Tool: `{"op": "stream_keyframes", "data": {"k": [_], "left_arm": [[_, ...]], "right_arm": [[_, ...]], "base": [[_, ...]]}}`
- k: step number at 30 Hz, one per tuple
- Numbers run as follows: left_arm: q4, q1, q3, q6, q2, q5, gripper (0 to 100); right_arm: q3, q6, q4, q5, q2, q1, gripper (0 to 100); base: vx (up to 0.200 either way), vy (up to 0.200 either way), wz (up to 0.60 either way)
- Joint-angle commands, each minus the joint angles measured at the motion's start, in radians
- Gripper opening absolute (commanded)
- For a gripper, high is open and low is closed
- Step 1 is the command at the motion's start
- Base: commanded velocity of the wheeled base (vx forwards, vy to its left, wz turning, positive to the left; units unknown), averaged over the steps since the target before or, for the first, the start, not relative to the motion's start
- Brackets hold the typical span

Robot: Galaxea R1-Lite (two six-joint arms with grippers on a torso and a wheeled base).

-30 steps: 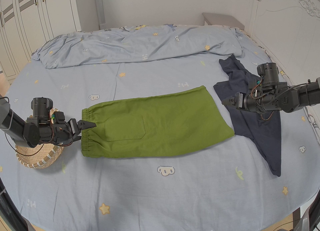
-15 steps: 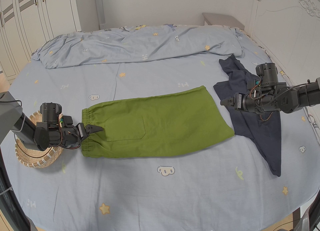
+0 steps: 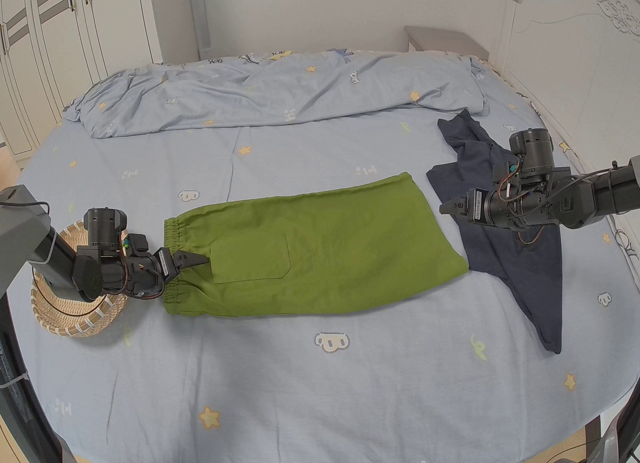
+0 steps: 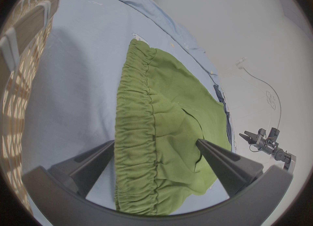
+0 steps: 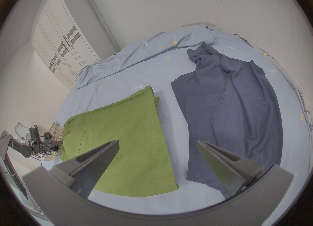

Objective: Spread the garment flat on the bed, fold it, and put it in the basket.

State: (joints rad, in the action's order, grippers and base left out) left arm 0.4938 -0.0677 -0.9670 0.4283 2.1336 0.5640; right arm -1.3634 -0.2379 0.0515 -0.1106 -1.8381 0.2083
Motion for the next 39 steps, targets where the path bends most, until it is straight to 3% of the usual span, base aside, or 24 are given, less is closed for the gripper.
{"op": "stream_keyframes", "data": {"k": [1, 5, 6, 18, 25, 29, 31, 39], "left_arm": [[-0.001, 0.003, -0.013, 0.001, 0.026, -0.001, 100], [-0.001, 0.005, -0.013, 0.0, 0.023, -0.001, 100], [-0.001, 0.003, -0.013, 0.0, 0.022, -0.001, 0], [-0.001, 0.005, -0.012, 0.001, -0.006, 0.0, 0], [-0.003, 0.005, -0.002, 0.03, -0.092, 0.004, 0], [-0.011, 0.005, -0.002, 0.044, -0.136, 0.005, 0], [-0.012, 0.005, -0.002, 0.044, -0.141, 0.005, 0], [-0.012, 0.005, -0.004, 0.044, -0.133, 0.005, 0]], "right_arm": [[0.0, 0.0, 0.001, 0.0, -0.006, 0.0, 100], [0.0, 0.002, 0.001, 0.0, -0.012, 0.0, 100], [0.0, 0.002, 0.002, 0.002, -0.015, 0.0, 100], [-0.002, 0.003, 0.001, 0.002, -0.015, -0.001, 100], [-0.039, 0.012, -0.012, -0.003, -0.056, -0.046, 100], [-0.16, 0.006, -0.124, -0.063, -0.162, -0.107, 100], [-0.195, 0.003, -0.159, -0.167, -0.204, -0.13, 100], [-0.198, 0.002, -0.156, -0.304, -0.263, -0.133, 100]], "base": [[0.0, 0.0, 0.0], [0.0, 0.0, 0.0], [0.0, 0.0, 0.0], [0.0, 0.0, 0.0], [0.0, 0.0, 0.0], [0.0, 0.0, 0.0], [0.0, 0.0, 0.0], [0.0, 0.0, 0.0]]}}
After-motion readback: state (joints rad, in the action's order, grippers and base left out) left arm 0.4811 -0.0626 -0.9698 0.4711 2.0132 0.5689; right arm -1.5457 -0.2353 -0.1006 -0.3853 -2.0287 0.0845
